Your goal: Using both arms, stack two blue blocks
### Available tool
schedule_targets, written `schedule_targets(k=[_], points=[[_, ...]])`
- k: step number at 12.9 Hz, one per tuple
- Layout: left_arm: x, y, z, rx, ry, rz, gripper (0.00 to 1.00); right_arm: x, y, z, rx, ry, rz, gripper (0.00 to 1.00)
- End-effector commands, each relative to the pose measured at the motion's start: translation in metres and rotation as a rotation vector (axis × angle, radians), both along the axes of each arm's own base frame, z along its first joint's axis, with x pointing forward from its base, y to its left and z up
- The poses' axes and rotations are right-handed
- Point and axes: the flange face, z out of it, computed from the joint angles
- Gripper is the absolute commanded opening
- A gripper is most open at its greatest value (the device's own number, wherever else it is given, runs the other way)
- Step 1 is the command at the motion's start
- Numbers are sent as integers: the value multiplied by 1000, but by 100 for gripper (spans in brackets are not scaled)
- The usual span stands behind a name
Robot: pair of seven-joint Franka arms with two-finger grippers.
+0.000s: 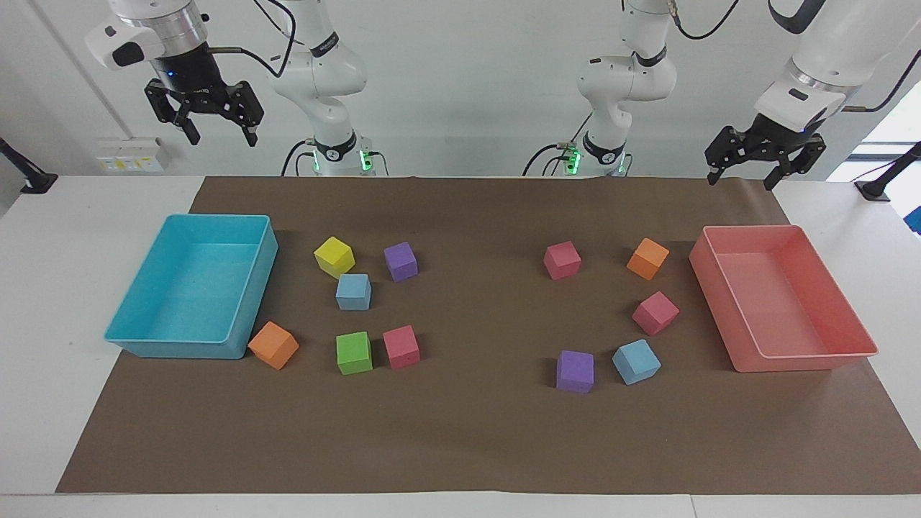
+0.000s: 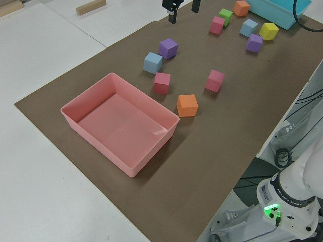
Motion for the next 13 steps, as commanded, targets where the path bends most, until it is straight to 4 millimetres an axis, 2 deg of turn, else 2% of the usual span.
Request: schedule_targets(k=[1,13], points=[[-6,4,4,6,5,-9,100,-1,0,2,-16,-9,27,100],[-6,4,4,5,5,0,100,1,0,-2,-15,-1,28,100]])
